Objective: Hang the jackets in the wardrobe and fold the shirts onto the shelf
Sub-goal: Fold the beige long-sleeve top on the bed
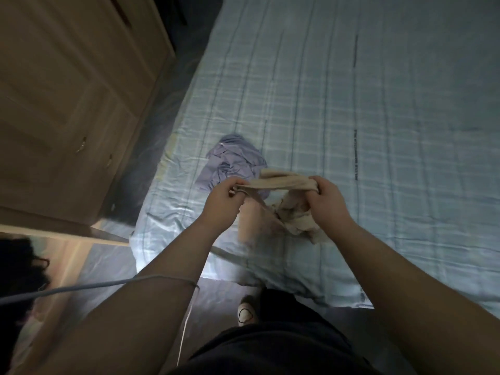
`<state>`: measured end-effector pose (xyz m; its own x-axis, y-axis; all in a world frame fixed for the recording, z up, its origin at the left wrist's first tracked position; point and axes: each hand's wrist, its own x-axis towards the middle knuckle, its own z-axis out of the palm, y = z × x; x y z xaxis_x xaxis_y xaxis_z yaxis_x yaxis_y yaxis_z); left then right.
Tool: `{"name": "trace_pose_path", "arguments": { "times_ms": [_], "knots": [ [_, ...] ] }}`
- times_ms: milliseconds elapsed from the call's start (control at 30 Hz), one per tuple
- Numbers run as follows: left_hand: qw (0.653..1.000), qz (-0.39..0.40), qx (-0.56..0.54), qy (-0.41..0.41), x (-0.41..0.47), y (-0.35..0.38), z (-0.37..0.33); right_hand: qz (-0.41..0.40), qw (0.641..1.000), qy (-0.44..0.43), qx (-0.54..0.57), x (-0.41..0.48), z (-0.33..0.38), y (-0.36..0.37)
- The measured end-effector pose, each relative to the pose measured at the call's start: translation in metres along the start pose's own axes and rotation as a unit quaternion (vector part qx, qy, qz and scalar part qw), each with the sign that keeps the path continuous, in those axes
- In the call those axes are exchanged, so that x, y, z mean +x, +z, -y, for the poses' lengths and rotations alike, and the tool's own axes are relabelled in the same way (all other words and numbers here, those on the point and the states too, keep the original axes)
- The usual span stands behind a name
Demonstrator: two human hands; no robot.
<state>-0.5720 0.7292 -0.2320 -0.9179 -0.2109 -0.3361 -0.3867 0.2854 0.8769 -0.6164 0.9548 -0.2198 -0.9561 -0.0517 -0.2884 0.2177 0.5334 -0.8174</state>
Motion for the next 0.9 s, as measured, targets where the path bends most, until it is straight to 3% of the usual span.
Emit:
{"name": "trace_pose_path", "arguments": {
  "times_ms": [133, 500, 600, 733, 900],
  "knots": [
    [0.997, 0.007, -0.073, 0.015, -0.028, -0.016, -0.023, -0.022, 0.999, -0.034, 0.027, -0.032, 0.028, -0.009],
    [0.983, 0.056, -0.147, 0.093, -0.078, -0.037, -0.1, -0.013, 0.979, -0.044, 0.201, -0.088, 0.085, -0.057],
    [0.98, 0.062, -0.148, 0.117, -0.08, -0.031, -0.124, -0.039, 0.978, -0.067, 0.195, -0.086, 0.094, -0.077],
    [0.979, 0.005, -0.178, 0.096, -0.069, -0.014, -0.149, -0.051, 0.982, -0.073, 0.166, -0.075, 0.088, -0.102],
    [0.976, -0.041, -0.209, 0.054, -0.039, 0.035, -0.155, -0.008, 0.995, -0.037, 0.096, -0.056, 0.038, -0.127]
  ]
}}
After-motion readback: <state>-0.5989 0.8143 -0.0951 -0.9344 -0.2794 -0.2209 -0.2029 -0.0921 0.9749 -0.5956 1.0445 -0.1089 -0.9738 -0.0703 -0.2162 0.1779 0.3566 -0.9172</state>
